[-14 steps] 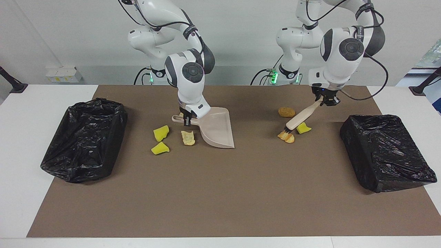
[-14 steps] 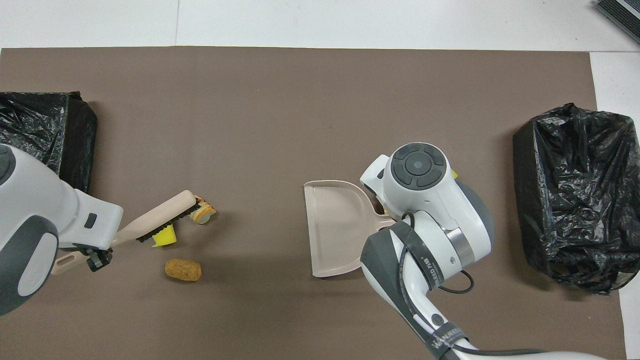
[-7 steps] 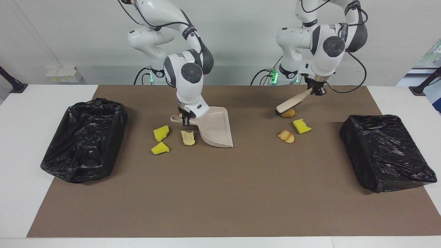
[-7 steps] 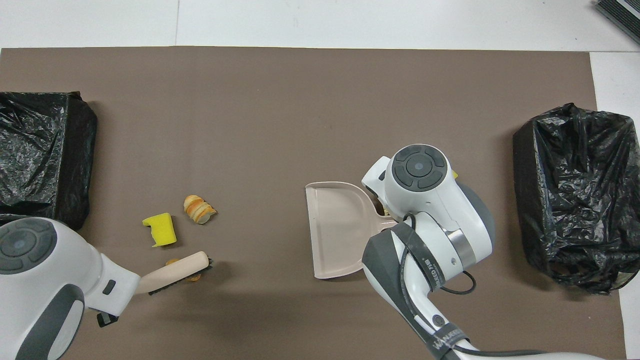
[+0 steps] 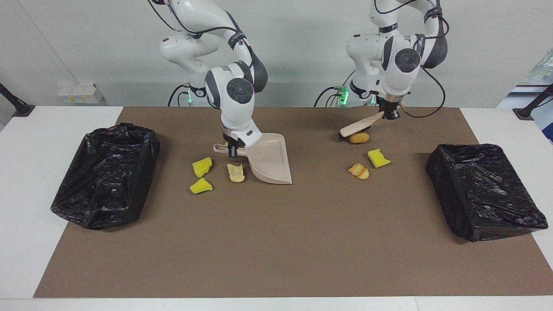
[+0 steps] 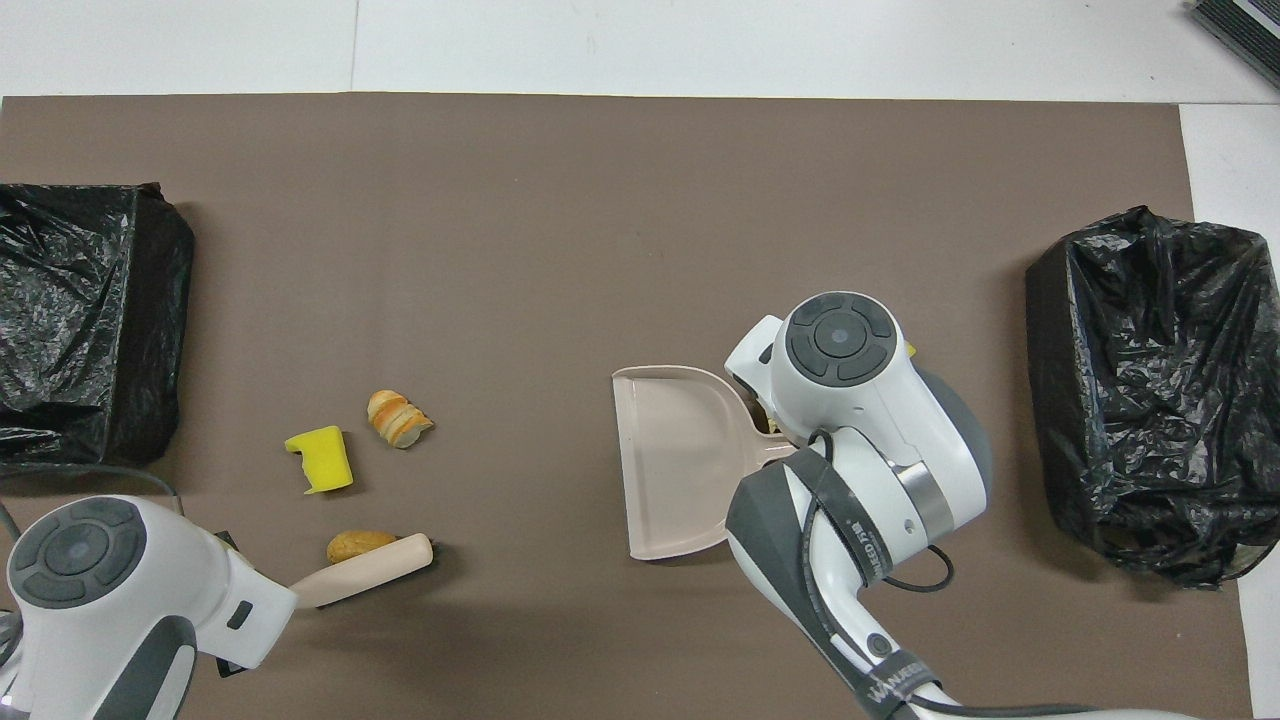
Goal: Sweep and dump trash in bin
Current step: 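Sweep the sponge and snacks with the left gripper toward the dustpan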
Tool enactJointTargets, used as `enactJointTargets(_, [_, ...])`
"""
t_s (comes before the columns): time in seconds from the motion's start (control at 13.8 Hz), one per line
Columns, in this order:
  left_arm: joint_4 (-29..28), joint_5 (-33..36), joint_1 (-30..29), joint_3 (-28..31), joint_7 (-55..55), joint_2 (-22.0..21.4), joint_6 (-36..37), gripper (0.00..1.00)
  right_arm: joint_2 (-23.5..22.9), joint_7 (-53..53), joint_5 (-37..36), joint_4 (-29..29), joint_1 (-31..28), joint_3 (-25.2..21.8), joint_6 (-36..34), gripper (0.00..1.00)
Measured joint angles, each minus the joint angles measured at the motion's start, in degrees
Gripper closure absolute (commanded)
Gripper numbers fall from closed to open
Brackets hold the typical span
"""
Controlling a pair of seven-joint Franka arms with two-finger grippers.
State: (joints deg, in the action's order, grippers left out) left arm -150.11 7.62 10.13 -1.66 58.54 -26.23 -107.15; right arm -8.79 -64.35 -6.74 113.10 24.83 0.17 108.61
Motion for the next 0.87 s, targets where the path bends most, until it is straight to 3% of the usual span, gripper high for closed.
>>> enactJointTargets(0.36, [2.08, -0.02, -0.1, 0.46, 0.03, 3.83, -10.3, 1.0, 0.04, 0.0, 0.0, 0.16, -0.05, 0.0, 0.04, 1.0])
enactJointTargets(0.58, [9.18, -0.02, -0.2, 0.89, 0.02, 7.74, -9.45, 1.0, 0.04, 0.0, 0.0, 0.21, -0.07, 0.0, 0.06, 1.0])
enactJointTargets(0.87, [15.87, -0.02, -0.82, 1.22, -1.89, 7.01, -0.96, 1.0, 0.06, 0.0, 0.0, 0.24, -0.08, 0.0, 0.06, 1.0])
